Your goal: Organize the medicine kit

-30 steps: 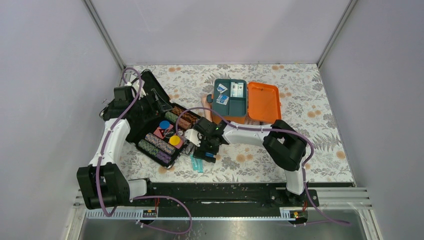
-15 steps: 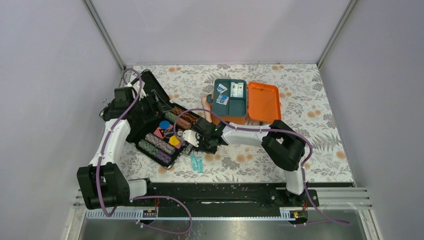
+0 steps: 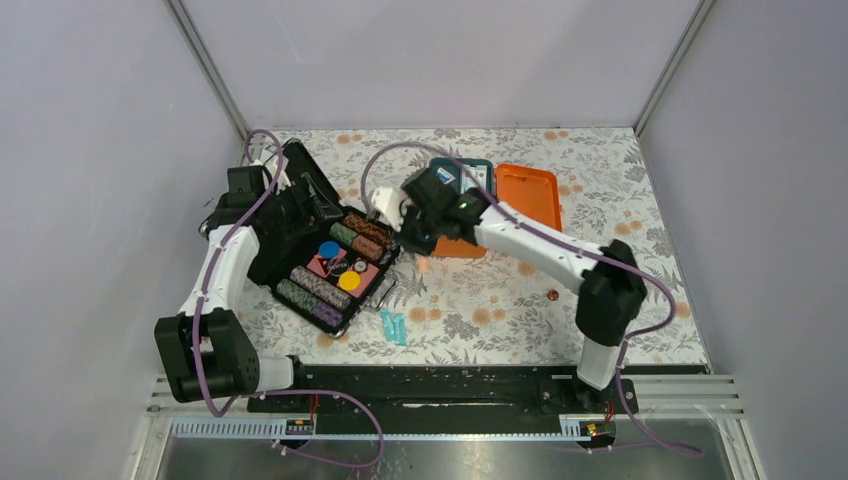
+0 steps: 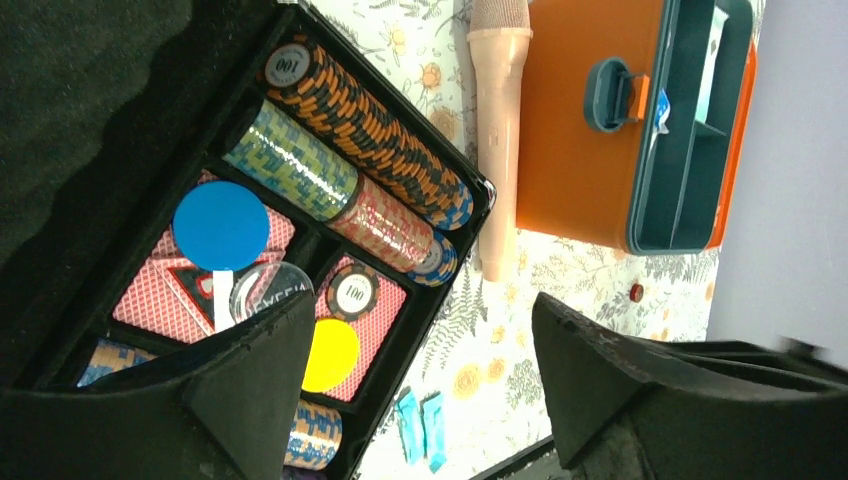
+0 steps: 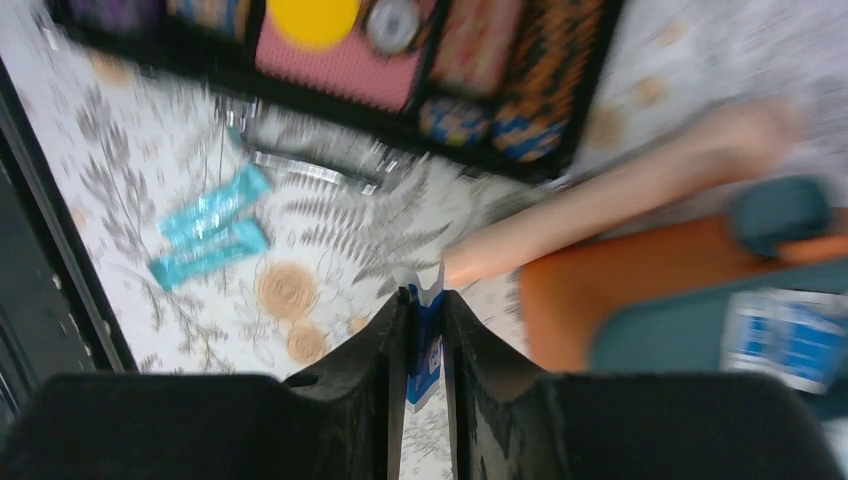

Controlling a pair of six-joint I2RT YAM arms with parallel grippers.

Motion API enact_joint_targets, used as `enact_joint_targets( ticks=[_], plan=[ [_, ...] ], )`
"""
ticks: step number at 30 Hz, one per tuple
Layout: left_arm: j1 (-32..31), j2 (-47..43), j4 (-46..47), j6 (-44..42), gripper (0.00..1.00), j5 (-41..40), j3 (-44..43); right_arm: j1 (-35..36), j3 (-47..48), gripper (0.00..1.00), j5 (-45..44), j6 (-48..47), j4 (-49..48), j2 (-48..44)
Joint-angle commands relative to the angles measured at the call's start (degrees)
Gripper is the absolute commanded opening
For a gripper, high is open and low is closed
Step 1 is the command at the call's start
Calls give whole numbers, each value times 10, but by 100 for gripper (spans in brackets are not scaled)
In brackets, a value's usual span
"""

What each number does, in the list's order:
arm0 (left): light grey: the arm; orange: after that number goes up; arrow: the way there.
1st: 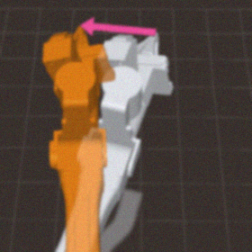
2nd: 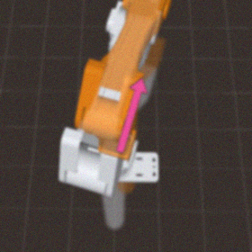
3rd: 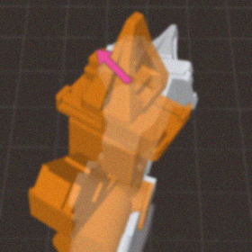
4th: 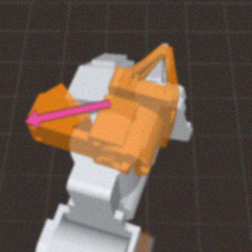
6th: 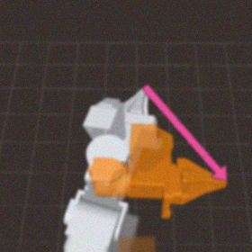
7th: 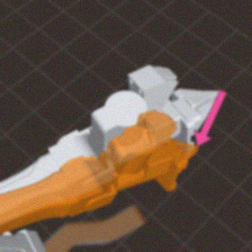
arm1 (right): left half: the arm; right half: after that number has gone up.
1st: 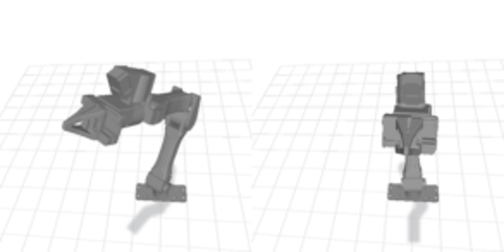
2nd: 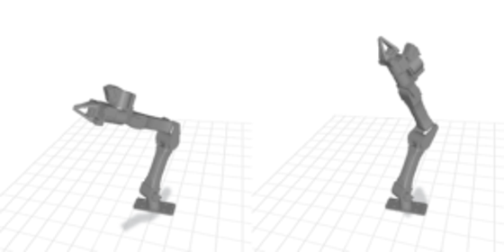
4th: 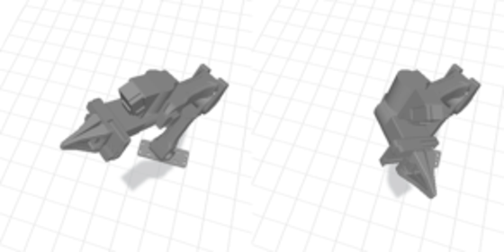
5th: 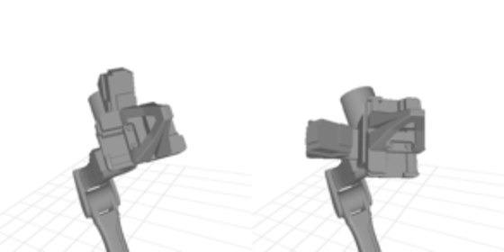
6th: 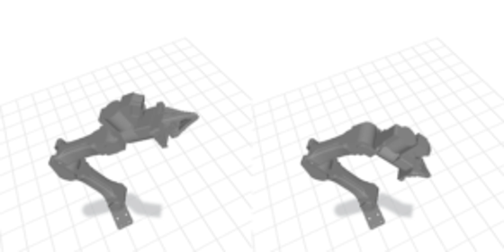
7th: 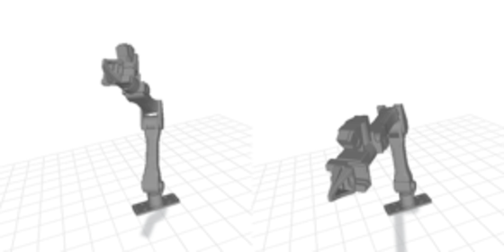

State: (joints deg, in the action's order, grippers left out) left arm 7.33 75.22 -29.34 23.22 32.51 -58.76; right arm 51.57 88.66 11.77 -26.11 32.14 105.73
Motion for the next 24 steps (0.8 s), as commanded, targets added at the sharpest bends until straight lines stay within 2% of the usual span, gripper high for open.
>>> enact_joint_targets(
  ticks=[1,5,11,13,15,17,20,24],
  plan=[
    [4,19,-17,-28,78,-14,-50,-50,85,25,20,70,4,-52],
    [4,37,-53,-49,78,-27,-80,-98,109,24,-19,124,-21,-37],
    [0,59,-95,-74,78,-40,-117,-145,111,26,-24,176,-26,5],
    [-3,64,-101,-78,78,-45,-122,-155,117,40,-24,185,-25,22],
    [-8,66,-107,-82,78,-48,-126,-161,126,66,-20,193,-25,31],
    [-14,65,-115,-94,78,-49,-129,-168,141,81,-3,202,-24,35],
    [-31,59,-134,-124,79,-54,-128,-177,162,93,16,213,-20,27],
    [-67,47,-154,-174,79,-52,-117,-187,164,99,17,210,-20,-3]
  ],
)
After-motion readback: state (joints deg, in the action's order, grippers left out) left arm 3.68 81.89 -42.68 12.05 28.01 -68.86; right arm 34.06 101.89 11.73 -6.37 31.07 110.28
